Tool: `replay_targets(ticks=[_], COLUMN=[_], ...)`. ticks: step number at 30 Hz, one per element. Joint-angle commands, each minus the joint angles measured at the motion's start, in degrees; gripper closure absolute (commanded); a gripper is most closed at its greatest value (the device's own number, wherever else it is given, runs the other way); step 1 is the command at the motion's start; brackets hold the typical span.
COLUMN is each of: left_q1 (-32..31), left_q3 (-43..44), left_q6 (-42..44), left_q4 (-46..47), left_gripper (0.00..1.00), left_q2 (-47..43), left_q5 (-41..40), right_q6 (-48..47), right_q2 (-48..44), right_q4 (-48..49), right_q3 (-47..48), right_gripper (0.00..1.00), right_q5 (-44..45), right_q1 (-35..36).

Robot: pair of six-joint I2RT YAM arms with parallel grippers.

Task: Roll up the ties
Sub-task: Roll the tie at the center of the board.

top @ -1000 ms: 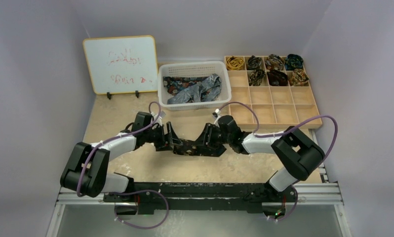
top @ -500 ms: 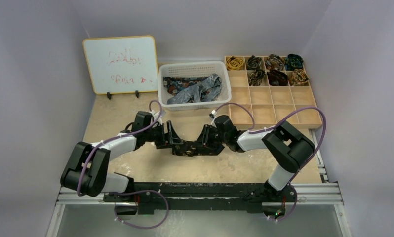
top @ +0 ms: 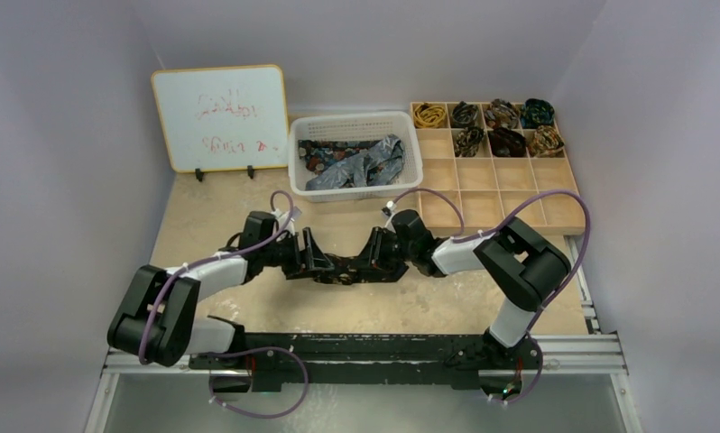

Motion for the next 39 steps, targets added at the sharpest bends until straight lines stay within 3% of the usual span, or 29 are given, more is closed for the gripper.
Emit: replay_targets(ticks=[1, 18, 30, 39], left_q1=[0.36, 0.36, 0.36, 0.34], left_q3=[-1.83, -2.24, -3.21, 2.32], left_q6=[-1.67, -4.44, -3.38, -3.71], left_q4=[-0.46, 10.34, 16.33, 5.99], left_gripper=[0.29, 0.41, 0.56, 0.67], left_q2=[-2.47, 4.68, 8.34, 8.78], left_q5=[0.15, 5.34, 13.2, 11.19], right_q6=[0.58, 1.63, 0.78, -2.66], right_q2=[0.69, 0.44, -0.04, -3.48], right_q4=[0.95, 3.92, 2.72, -1.56], right_q3=[-1.39, -3.14, -2.74, -1.44], right_gripper=[0.7, 0.7, 0.69, 0.65], right_q5=[0.24, -0.95, -0.78, 1.39], right_q1=[-0.1, 0.03, 0.06, 0.05])
